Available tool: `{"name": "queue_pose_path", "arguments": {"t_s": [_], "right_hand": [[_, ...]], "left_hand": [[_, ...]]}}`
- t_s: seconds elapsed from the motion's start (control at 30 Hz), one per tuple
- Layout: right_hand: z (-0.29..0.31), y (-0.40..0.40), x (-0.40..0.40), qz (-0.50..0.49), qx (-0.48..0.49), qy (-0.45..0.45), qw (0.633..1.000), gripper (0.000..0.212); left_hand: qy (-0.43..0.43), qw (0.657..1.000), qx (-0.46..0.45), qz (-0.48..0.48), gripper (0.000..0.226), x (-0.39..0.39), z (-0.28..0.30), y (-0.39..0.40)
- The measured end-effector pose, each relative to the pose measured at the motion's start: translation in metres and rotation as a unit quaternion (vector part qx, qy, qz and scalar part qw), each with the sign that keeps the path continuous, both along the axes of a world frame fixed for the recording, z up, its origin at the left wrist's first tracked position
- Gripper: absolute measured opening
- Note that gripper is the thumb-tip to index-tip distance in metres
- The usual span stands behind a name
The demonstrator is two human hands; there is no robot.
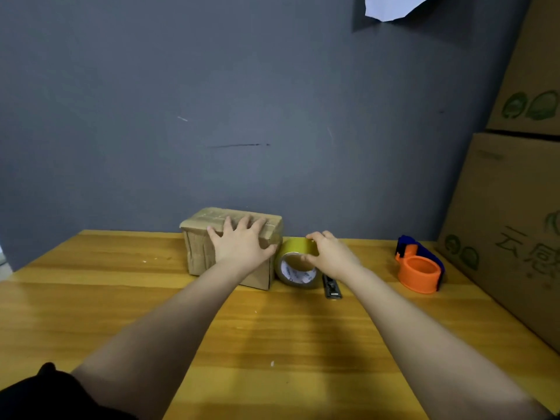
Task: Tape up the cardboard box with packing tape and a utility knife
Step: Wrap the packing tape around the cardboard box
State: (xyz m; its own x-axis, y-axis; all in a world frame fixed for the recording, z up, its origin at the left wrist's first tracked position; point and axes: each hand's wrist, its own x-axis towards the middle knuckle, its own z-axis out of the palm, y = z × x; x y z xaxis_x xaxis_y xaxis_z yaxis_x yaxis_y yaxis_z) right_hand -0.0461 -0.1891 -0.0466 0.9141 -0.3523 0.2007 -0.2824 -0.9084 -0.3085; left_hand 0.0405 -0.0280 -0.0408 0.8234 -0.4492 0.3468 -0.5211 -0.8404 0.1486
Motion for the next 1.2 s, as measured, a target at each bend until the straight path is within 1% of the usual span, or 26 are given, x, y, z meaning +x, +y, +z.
{"name": "queue_pose_path", "arguments": {"t_s": [0.1, 0.2, 0.3, 0.4, 0.57, 0.67, 0.73, 0.87, 0.93, 1.0, 1.13, 1.2], "right_hand": [[-0.002, 0.006, -0.014, -0.003, -0.015, -0.011, 1.0, 0.058], [-0.003, 0.015, -0.034, -0.02, -0.013, -0.023, 0.999, 0.058], [-0.006, 0.029, -0.056, -0.041, -0.008, -0.035, 0.999, 0.054], [-0.01, 0.045, -0.076, -0.056, -0.011, -0.051, 0.997, 0.052], [-0.014, 0.07, -0.104, -0.072, 0.01, -0.074, 0.995, 0.051], [-0.02, 0.086, -0.118, -0.066, 0.026, -0.093, 0.993, 0.055], [-0.024, 0.096, -0.122, -0.06, 0.042, -0.1, 0.992, 0.058], [-0.029, 0.111, -0.124, -0.041, 0.075, -0.114, 0.99, 0.058], [-0.032, 0.115, -0.121, -0.023, 0.115, -0.129, 0.985, 0.052], [-0.037, 0.118, -0.117, 0.006, 0.182, -0.155, 0.971, 0.047], [-0.047, 0.121, -0.116, 0.053, 0.346, -0.189, 0.918, 0.045], [-0.051, 0.12, -0.116, 0.062, 0.393, -0.201, 0.895, 0.045]], "left_hand": [[-0.006, 0.999, 0.006, -0.037, 0.068, 0.001, -0.002, 0.009], [0.004, 0.996, 0.007, -0.093, 0.068, 0.0, -0.001, 0.019], [0.016, 0.988, 0.011, -0.15, 0.069, -0.003, 0.002, 0.027], [0.02, 0.982, -0.003, -0.189, 0.068, -0.009, 0.002, 0.034], [0.047, 0.963, -0.005, -0.264, 0.075, -0.014, 0.003, 0.046], [0.066, 0.952, -0.003, -0.3, 0.074, -0.018, 0.004, 0.054], [0.065, 0.947, 0.016, -0.315, 0.074, -0.018, 0.007, 0.06], [0.008, 0.949, 0.109, -0.295, 0.072, -0.017, 0.015, 0.066], [0.019, 0.951, 0.13, -0.282, 0.071, -0.019, 0.016, 0.065], [0.041, 0.95, 0.121, -0.286, 0.073, -0.02, 0.015, 0.063], [0.095, 0.946, 0.072, -0.302, 0.076, -0.022, 0.015, 0.061], [0.12, 0.942, 0.055, -0.308, 0.077, -0.021, 0.016, 0.06]]}}
